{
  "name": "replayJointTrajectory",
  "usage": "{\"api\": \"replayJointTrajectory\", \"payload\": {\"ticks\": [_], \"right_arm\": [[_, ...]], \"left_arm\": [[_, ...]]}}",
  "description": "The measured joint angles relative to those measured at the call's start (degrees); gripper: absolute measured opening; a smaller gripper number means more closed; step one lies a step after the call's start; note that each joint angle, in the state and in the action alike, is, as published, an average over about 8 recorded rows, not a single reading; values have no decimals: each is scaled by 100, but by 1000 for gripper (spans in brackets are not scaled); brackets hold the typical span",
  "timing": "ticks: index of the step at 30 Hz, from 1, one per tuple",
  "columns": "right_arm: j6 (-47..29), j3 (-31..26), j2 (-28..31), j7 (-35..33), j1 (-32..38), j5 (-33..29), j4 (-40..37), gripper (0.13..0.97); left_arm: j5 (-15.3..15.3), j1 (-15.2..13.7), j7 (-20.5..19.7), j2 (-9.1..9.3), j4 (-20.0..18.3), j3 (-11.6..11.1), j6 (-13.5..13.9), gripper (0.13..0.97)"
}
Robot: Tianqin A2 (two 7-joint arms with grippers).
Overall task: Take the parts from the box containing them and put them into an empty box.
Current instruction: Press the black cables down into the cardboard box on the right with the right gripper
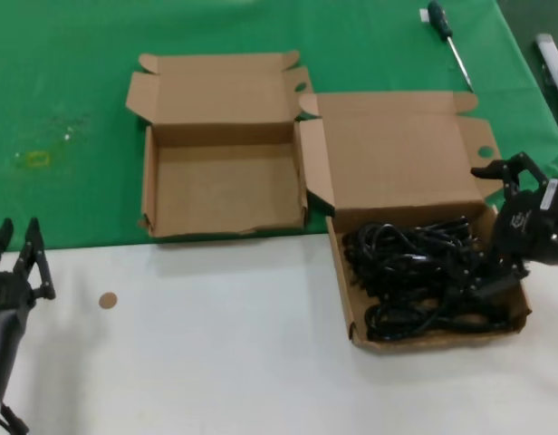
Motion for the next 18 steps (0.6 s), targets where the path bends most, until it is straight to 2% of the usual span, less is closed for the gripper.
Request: {"api": "replayJointTrajectory", "payload": {"ticks": [4,11,18], "right_arm": [[-899,-160,10,-239,588,-264,-236,966],[-2243,-521,-194,-700,1574,-863,-656,966],[-2856,-778,-608,-953,2168,-1421,-987,966]], "left_arm": [[0,0,0,0,0,0,0,270],[0,0,0,0,0,0,0,199],[0,0,0,0,0,0,0,173]]}}
